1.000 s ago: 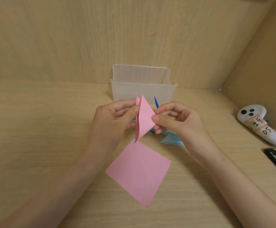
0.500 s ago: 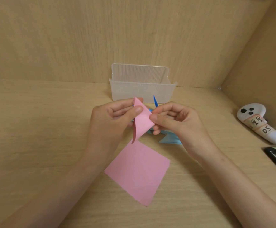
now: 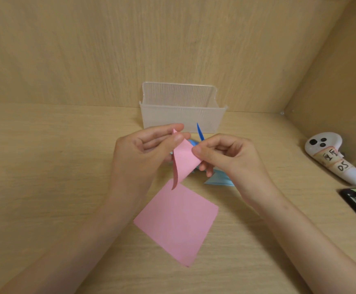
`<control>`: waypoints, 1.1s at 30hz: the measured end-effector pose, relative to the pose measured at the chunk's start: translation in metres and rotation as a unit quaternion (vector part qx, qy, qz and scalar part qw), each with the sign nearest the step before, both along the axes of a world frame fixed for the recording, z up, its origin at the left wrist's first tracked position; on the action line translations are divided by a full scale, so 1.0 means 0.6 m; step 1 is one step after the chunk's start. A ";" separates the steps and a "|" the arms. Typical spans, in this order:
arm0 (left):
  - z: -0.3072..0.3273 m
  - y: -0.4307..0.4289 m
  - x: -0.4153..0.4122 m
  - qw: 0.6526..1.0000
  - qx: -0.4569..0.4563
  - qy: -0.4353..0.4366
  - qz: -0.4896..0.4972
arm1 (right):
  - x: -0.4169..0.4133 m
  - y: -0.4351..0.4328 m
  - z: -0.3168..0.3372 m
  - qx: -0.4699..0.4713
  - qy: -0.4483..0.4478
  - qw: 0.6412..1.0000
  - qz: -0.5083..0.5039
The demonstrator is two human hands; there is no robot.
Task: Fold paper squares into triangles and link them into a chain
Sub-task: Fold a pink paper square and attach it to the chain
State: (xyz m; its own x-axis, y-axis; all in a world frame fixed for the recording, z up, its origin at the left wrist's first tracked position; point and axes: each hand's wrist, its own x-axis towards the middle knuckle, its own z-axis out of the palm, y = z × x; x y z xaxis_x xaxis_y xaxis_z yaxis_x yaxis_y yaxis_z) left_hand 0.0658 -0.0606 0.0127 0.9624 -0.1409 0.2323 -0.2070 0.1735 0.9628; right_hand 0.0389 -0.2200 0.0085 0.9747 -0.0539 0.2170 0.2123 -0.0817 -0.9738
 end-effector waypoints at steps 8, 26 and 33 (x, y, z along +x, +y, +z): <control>0.000 0.001 -0.003 0.999 -0.030 0.023 0.002 | 0.000 0.002 -0.002 0.002 -0.002 1.000 -0.001; 0.002 -0.002 -0.010 0.992 -0.102 0.074 -0.018 | -0.004 0.006 -0.002 0.046 0.029 0.999 0.001; 0.001 -0.002 -0.012 0.991 -0.096 0.086 -0.022 | -0.005 0.010 0.000 0.040 0.014 0.999 -0.021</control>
State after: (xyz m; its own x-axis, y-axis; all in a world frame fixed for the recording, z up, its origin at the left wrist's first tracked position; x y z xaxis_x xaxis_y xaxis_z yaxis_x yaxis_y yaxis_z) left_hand 0.0587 -0.0620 0.0132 0.9840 -0.1524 0.0924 -0.0313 0.3627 0.9314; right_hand 0.0359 -0.2141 0.0087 0.9768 -0.1117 0.1829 0.1828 -0.0110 -0.9831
